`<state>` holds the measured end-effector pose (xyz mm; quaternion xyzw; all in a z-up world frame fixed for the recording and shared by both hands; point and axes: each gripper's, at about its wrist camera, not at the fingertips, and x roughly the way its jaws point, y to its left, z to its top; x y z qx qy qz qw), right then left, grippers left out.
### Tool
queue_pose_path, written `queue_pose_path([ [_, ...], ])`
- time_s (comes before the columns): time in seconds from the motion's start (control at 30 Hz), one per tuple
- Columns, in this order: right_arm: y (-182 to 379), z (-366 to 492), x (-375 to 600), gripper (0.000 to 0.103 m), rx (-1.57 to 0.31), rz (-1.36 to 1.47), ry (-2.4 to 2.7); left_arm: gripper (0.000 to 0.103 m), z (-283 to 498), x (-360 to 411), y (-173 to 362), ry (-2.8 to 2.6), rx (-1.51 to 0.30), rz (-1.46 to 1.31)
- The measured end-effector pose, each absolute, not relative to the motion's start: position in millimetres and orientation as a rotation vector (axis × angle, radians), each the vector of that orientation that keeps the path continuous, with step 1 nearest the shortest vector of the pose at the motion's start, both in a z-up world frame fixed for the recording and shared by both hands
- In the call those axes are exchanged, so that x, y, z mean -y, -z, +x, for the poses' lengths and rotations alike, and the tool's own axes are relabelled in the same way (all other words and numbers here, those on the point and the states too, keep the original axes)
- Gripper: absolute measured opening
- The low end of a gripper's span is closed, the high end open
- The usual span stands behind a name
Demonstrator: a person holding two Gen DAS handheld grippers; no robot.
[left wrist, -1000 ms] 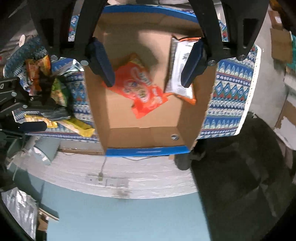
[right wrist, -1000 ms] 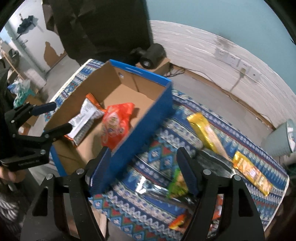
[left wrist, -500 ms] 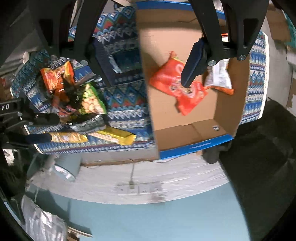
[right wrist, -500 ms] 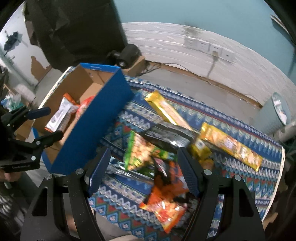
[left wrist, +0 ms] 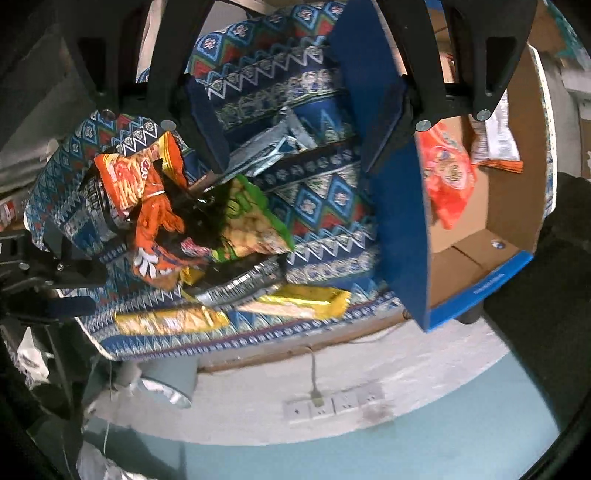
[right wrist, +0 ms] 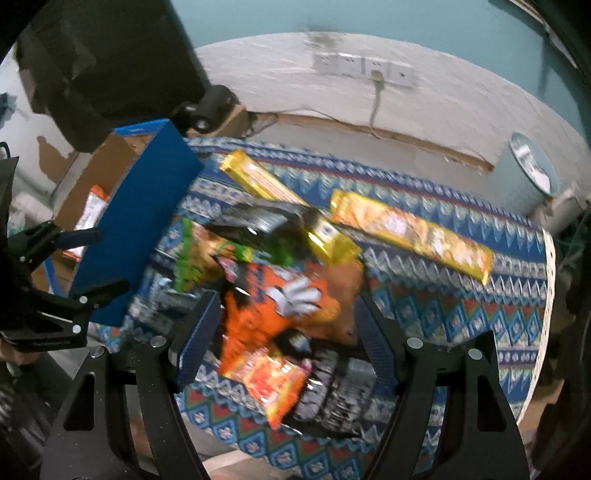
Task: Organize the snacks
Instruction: 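Move both grippers back over the snack pile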
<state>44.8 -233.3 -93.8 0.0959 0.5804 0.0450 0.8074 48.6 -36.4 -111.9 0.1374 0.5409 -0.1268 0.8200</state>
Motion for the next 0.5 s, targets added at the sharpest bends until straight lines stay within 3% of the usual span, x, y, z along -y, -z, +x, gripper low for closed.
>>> queue_pose_path([
  [0.5, 158, 11, 263, 0.075, -1.389, 0.266, 0.006, 0.076, 58, 70, 162, 0.338, -1.211, 0.39],
])
